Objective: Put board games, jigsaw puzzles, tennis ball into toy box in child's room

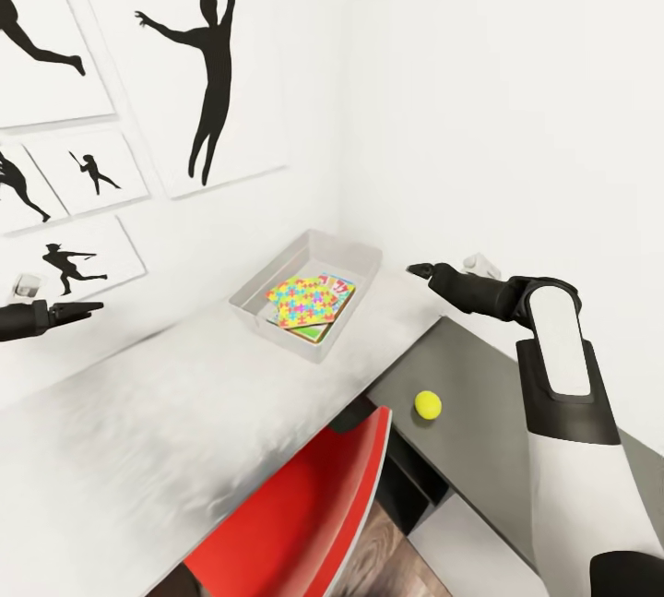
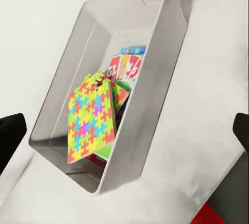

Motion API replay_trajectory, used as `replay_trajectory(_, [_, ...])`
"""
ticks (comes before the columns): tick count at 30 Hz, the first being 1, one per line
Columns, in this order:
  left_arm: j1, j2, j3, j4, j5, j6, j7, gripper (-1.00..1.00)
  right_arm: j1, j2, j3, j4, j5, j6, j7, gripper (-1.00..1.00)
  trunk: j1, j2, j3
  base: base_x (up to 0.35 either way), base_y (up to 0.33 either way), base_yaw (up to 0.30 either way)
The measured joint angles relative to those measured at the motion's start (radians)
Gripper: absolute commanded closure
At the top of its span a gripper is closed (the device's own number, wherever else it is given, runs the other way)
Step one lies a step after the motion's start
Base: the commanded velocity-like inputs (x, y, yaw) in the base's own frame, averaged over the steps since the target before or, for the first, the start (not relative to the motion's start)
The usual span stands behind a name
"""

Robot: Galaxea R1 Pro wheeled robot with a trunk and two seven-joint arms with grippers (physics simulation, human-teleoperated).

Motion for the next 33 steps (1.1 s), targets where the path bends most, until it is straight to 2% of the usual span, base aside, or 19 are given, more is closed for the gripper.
replay_trajectory(7, [0.012,0.001,0.0,0.0,0.002,0.0,-0.005,-1.0,0.0,0.002,0.0,0.001,-0.001,0.0,-0.001,-1.0,0.0,0.0,0.011,0.0,0.0,-0.145])
replay_trajectory(13, [0.019,0.004,0.0,0.0,0.0,-0.003,-0.06,-1.0,0.0,0.004,0.0,0.002,-0.001,-0.001,-0.001,-1.0,0.0,0.0,0.02,0.0,0.061,-0.147])
replay_trajectory(25, [0.065,0.009,0.0,0.001,0.002,-0.009,-0.144,-1.0,0.012,0.005,0.003,0.004,0.003,0.002,-0.002,-1.0,0.0,0.0,0.039,0.0,0.012,-0.148])
replay_trajectory(31, [0.107,0.008,0.0,0.003,0.007,-0.011,-0.221,-1.0,0.063,0.004,0.003,0.004,0.001,0.005,-0.001,-1.0,0.0,0.0,0.048,0.0,0.0,-0.16])
replay_trajectory(33, [0.115,0.01,0.001,0.005,0.008,-0.012,-0.221,-1.0,0.087,0.004,0.003,0.003,0.001,0.006,0.001,-1.0,0.0,0.0,0.051,0.0,0.0,-0.173])
